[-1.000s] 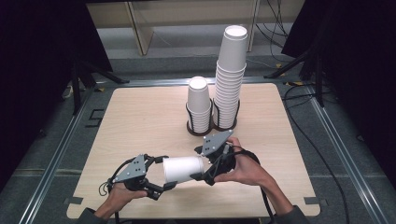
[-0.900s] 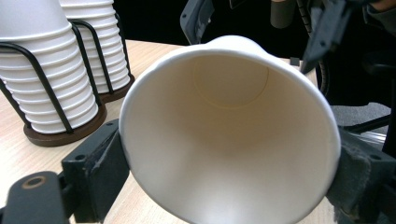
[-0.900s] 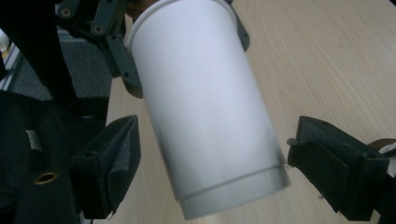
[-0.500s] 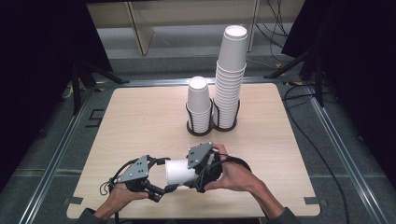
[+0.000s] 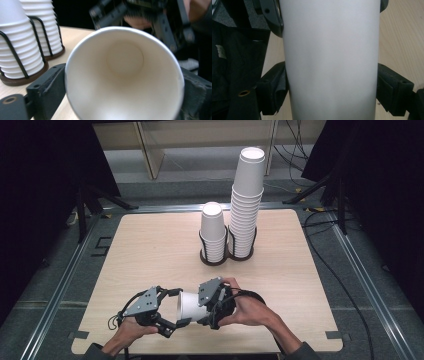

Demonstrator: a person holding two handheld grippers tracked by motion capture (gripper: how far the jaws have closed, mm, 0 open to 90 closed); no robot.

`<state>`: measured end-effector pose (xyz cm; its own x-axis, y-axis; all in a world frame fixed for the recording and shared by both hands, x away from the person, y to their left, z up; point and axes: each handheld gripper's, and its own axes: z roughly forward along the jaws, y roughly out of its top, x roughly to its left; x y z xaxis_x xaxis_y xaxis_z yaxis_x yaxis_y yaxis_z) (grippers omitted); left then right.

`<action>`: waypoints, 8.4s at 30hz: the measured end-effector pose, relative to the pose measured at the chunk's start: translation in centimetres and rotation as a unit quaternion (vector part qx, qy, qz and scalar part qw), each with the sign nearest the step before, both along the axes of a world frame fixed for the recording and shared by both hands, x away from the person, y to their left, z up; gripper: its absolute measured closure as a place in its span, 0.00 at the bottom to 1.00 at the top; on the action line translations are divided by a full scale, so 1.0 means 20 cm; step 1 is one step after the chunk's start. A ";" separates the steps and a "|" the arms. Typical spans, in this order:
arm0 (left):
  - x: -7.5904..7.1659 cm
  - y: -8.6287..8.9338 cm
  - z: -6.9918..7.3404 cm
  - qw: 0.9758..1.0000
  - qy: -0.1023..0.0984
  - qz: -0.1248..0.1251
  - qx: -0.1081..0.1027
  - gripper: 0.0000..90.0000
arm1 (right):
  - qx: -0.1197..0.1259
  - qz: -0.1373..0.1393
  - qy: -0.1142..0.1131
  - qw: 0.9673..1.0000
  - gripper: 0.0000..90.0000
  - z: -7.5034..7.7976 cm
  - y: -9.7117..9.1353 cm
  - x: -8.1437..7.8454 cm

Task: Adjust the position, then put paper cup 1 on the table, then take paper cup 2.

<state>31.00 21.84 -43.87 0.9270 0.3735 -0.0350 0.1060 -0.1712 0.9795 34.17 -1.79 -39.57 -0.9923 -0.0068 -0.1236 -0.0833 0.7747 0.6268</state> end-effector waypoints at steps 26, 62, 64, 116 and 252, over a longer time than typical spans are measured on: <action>0.03 0.07 0.01 0.992 0.045 0.080 -0.088 0.07 | 0.178 -0.074 0.037 0.981 0.23 -0.02 -0.06 0.10; 0.01 0.02 0.04 0.998 0.013 0.055 -0.002 0.11 | 0.124 -0.053 0.026 0.991 0.20 -0.10 0.07 0.03; 0.01 0.02 0.04 0.999 0.014 0.052 0.003 0.11 | 0.122 -0.045 0.016 0.991 0.21 -0.10 0.08 0.03; 0.03 0.11 -0.01 0.987 0.028 0.136 -0.079 0.16 | 0.294 -0.396 -0.027 0.869 0.22 -0.26 -0.87 0.38; 0.08 0.13 -0.07 0.981 0.059 0.183 -0.014 0.16 | 0.336 -0.420 -0.026 0.843 0.17 0.59 -0.84 0.56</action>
<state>32.53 24.51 -45.20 0.7201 0.6777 -0.1486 0.2678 -0.0740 0.9606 45.30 -18.55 -27.86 -0.6050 0.7844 0.1366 0.2758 0.0455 0.9601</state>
